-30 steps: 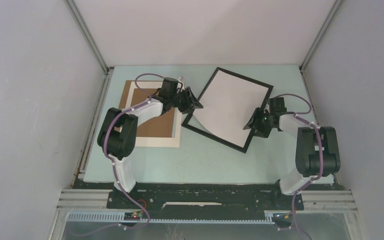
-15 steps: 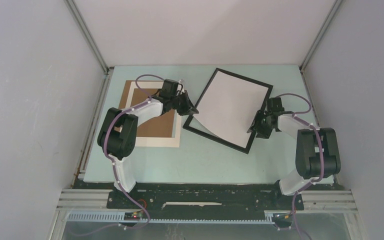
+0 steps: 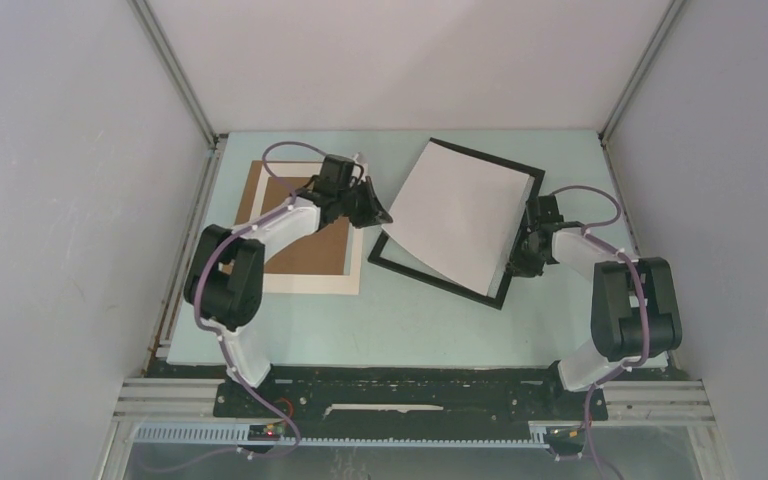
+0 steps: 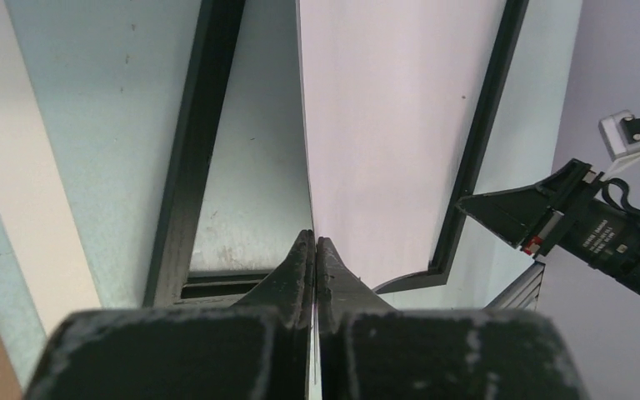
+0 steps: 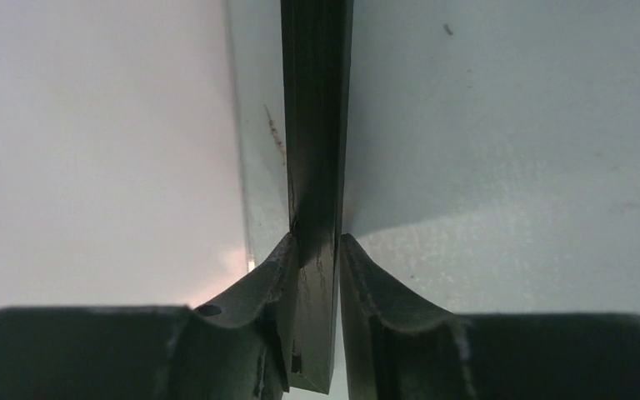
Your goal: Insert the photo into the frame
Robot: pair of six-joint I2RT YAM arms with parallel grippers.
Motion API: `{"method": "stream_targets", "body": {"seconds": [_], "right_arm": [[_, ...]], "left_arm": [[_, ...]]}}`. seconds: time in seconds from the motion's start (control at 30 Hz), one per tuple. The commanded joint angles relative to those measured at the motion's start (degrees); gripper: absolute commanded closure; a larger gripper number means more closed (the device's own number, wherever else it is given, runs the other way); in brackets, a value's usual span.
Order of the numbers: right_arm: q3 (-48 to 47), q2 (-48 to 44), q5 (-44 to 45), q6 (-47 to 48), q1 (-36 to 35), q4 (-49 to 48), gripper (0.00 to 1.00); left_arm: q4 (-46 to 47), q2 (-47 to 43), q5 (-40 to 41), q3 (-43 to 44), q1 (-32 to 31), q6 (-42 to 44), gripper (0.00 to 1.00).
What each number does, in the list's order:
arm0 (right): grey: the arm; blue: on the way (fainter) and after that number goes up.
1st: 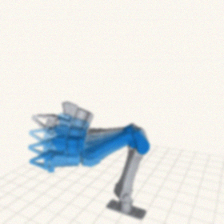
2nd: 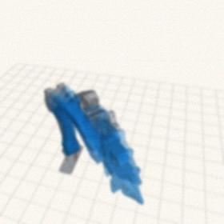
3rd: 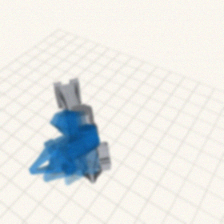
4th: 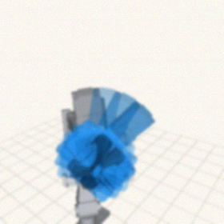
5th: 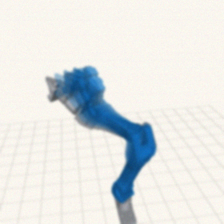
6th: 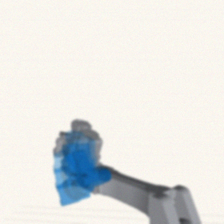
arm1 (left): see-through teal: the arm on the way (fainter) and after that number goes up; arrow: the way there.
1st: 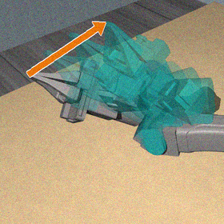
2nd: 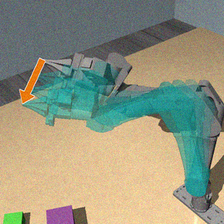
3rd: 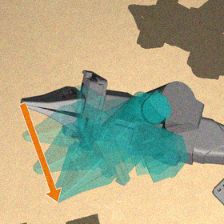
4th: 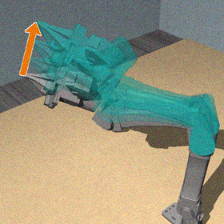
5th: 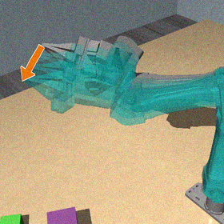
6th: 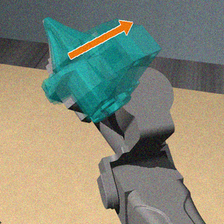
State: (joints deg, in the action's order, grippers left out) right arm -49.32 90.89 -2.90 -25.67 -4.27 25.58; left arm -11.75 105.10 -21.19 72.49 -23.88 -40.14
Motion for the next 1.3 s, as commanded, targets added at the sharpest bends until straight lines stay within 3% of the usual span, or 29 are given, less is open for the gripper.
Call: {"method": "stream_targets", "body": {"seconds": [0.0, 0.27, 0.47, 0.57, 0.63, 0.73, 0.9, 1.0, 1.1, 1.27], "right_arm": [[-0.4, -1.7, 12.5, 1.9, -0.1, 6.0, 0.71], [-1.6, -2.5, 18.1, 1.9, 1.8, 8.0, 0.69], [-2.2, -6.5, 16.4, 2.2, -0.3, 7.8, 0.44], [-1.3, -11.4, 1.2, 2.5, -0.4, 5.0, 0.32], [1.2, -14.5, -13.9, 0.6, 0.6, 0.6, 0.27], [5.2, -16.4, -28.0, -4.0, 0.2, -6.7, 0.21], [13.8, -16.4, -41.7, -13.7, -2.5, -18.2, 0.29], [18.3, -18.1, -41.6, -13.0, -6.1, -17.8, 0.34], [19.5, -17.6, -39.7, -8.2, -9.7, -11.7, 0.46], [22.6, -19.4, -38.8, -7.9, -10.1, -13.1, 0.59]], "left_arm": [[2.1, -8.0, 4.1, -3.5, 0.3, 1.5, 1.0], [4.0, -15.9, 1.1, -11.6, 3.8, -1.4, 1.0], [5.2, -23.4, 1.2, -24.2, 7.3, -0.9, 1.0], [5.4, -27.1, 1.9, -30.2, 9.5, -0.9, 1.0], [5.4, -30.2, 3.1, -34.4, 11.7, -1.5, 1.0], [6.4, -32.7, 3.8, -39.1, 14.7, -2.3, 1.0], [9.9, -31.8, 3.8, -43.0, 15.2, -3.5, 1.0], [11.0, -30.3, 3.6, -43.8, 15.7, -3.6, 1.0], [11.5, -29.6, 3.2, -44.6, 16.0, -3.8, 1.0], [14.3, -29.3, 2.7, -46.0, 16.2, -4.3, 1.0]]}}
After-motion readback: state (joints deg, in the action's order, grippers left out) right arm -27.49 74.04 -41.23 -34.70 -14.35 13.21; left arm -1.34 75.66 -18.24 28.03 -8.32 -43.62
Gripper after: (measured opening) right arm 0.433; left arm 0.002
